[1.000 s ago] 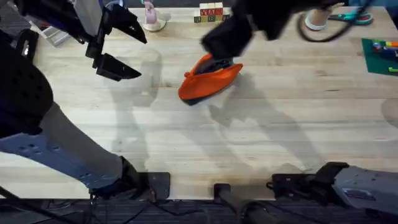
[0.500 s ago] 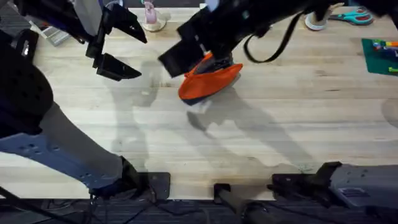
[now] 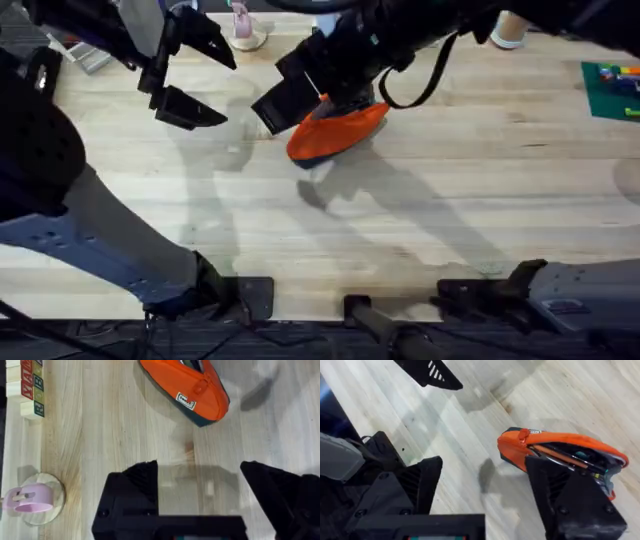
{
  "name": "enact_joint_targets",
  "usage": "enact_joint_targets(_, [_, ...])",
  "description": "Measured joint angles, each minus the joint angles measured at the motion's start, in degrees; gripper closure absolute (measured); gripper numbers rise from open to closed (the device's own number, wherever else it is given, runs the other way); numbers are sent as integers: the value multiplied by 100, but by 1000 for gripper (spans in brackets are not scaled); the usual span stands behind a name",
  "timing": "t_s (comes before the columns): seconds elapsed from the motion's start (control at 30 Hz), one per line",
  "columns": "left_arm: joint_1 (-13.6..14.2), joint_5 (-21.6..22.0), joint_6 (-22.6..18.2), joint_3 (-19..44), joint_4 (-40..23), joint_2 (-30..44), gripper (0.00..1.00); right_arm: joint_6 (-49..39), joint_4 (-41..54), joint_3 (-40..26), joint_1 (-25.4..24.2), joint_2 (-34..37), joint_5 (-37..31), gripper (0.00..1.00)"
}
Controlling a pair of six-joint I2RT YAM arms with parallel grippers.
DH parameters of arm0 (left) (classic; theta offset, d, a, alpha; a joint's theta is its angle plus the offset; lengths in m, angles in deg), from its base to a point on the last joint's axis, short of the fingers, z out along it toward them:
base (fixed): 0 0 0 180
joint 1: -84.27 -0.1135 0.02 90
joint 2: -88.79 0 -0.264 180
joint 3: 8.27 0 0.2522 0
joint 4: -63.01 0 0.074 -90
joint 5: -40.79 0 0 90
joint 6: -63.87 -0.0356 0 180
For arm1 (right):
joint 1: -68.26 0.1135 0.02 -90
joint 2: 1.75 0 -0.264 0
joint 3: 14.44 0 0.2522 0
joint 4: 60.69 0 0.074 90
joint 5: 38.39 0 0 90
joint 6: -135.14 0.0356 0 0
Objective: Unzip the bag, pick up the pens from the table one at a time and place them inside, then zip the bag closed.
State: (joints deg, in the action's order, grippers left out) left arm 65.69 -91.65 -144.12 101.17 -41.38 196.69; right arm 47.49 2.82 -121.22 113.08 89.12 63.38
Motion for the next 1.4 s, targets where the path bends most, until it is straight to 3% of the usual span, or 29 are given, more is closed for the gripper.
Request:
enact_joint_targets(0.53, [0, 0, 0, 0, 0, 0, 6, 88, -93, 0, -11, 35, 2, 3])
enact_joint_targets(0.93, [-1, 0, 0, 0, -2, 0, 6, 38, -459, -2, -9, 815, -226, 3])
enact_joint_targets(1.4, [-1, 0, 0, 0, -1, 0, 6, -436, -655, -4, -9, 1163, -544, 3])
